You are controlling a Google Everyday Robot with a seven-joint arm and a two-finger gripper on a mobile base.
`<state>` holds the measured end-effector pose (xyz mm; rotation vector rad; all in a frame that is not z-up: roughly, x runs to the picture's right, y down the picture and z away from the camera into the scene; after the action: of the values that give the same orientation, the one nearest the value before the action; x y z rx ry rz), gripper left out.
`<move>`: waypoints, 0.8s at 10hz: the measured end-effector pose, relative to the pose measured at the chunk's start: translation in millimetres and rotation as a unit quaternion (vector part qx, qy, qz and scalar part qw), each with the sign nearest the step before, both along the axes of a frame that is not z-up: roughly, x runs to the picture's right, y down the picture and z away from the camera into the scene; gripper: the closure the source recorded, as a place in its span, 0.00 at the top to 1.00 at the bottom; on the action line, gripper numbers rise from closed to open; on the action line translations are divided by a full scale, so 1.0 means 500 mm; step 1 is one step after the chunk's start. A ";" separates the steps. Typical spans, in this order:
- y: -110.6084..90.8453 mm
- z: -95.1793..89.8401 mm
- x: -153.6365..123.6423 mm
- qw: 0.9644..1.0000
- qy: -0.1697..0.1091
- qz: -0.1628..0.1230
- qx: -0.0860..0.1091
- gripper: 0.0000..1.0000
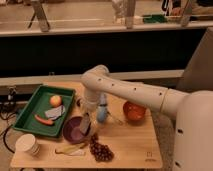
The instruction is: Wipe purple bowl with eraser
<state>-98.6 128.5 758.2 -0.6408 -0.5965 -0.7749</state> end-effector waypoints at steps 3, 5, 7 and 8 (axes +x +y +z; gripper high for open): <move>-0.027 0.024 -0.067 1.000 -0.011 -0.003 0.006 0.00; -0.024 0.028 -0.120 1.000 -0.026 -0.007 0.004 0.00; 0.000 0.005 -0.145 0.999 -0.040 -0.019 0.008 0.00; 0.021 -0.022 -0.153 0.998 -0.049 -0.027 0.012 0.00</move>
<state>-175.0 139.1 747.4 -0.6001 -0.6604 -0.8660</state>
